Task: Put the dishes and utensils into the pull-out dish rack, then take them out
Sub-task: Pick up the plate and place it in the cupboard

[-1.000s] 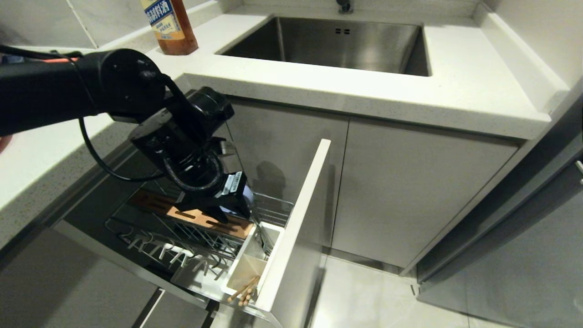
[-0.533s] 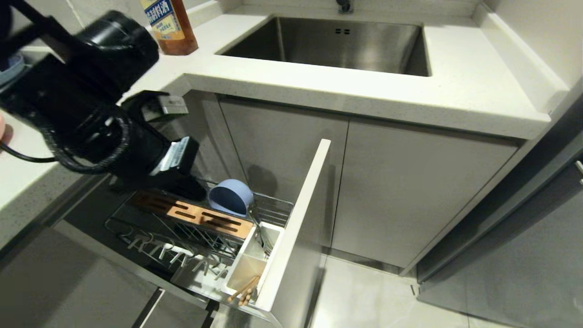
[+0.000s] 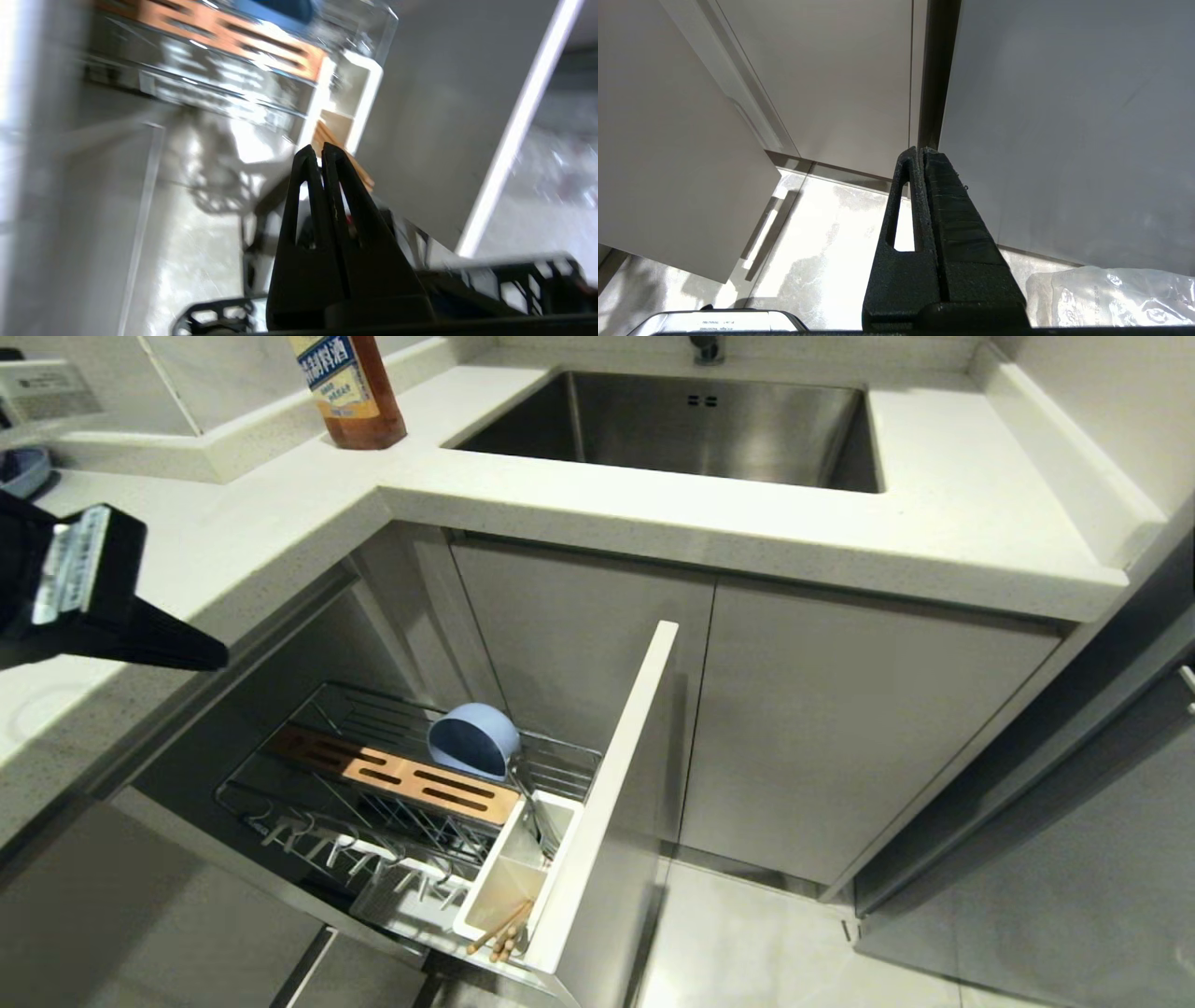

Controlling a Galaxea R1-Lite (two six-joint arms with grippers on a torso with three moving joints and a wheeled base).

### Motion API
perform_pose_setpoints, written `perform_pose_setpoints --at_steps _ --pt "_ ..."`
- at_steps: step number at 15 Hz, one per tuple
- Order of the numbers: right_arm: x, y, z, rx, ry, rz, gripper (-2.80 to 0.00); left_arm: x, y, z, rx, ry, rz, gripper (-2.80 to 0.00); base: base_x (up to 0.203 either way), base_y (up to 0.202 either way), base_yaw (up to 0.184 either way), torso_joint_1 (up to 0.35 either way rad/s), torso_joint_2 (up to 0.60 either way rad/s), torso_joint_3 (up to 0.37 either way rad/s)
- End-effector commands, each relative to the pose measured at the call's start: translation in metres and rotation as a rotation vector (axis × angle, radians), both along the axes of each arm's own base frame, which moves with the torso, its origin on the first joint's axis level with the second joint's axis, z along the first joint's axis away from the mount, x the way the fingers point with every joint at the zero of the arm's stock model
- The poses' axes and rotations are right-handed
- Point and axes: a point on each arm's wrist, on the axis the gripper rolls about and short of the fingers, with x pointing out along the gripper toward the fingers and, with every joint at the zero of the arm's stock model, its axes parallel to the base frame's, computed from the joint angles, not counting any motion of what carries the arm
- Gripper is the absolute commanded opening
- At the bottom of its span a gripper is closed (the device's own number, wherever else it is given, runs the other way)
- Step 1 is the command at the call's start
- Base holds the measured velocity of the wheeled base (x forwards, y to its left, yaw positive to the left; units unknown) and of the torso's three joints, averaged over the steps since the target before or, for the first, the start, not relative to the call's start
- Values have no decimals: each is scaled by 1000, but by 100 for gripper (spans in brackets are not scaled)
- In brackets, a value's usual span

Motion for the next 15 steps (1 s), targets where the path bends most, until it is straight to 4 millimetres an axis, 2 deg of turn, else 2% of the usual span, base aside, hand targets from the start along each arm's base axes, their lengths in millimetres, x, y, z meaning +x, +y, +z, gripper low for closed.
perform_pose_setpoints --at_steps 1,6,8,12,15 --pt "0 0 0 0 1 0 -280 -14 10 6 1 -43 49 -280 0 0 0 0 0 0" --pt "0 0 0 -1 1 0 -280 -15 28 11 24 -101 183 -280 0 0 0 0 0 0" --pt "0 0 0 1 1 0 -280 -8 34 11 37 -113 238 -280 0 0 0 0 0 0" --pt "0 0 -1 1 2 1 -280 18 54 17 88 -200 389 -280 0 0 0 0 0 0" --pt "0 0 0 1 1 0 -280 41 73 11 149 -183 547 -280 0 0 0 0 0 0"
